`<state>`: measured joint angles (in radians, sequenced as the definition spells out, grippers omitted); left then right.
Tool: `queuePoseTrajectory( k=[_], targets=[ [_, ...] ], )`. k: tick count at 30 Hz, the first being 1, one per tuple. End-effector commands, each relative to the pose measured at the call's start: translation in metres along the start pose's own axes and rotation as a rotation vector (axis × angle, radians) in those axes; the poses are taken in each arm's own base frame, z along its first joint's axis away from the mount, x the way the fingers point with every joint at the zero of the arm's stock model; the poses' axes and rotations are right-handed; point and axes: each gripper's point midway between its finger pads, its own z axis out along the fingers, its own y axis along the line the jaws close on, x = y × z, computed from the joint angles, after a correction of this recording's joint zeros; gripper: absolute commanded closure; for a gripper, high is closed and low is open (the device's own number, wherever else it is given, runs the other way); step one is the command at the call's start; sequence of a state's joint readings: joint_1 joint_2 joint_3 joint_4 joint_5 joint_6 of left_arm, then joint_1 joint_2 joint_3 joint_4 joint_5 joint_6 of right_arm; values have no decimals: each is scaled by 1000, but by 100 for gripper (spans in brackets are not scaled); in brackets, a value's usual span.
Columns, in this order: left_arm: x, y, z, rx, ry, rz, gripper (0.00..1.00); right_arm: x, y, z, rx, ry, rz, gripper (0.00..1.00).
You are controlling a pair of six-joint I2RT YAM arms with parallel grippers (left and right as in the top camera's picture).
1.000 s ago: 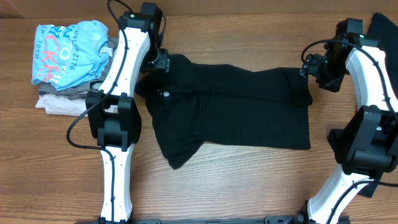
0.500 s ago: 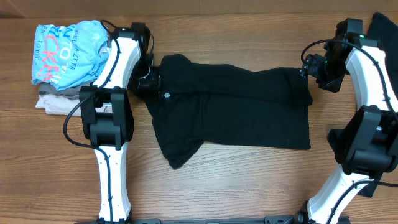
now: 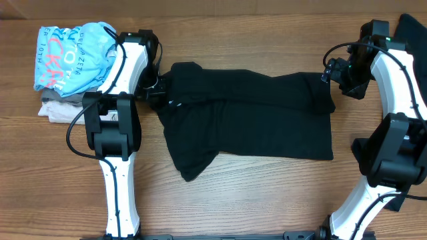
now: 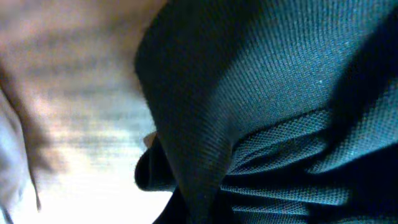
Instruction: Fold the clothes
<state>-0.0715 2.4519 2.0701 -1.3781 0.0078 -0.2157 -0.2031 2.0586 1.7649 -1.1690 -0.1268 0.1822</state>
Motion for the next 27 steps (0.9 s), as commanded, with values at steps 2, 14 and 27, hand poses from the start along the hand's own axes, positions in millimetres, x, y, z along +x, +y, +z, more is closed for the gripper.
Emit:
queuePoseTrajectory(
  k=[2, 14, 27],
  targets=[
    [18, 17, -2, -62, 57, -95, 96, -3, 0, -4, -12, -9, -2, 20],
    [11, 16, -1, -46, 29, -180, 96, 45, 166, -19, -483, 38, -409, 24],
    [-4, 5, -1, 13, -22, -207, 96, 109, 328, 39, -386, -222, -863, 13]
  ],
)
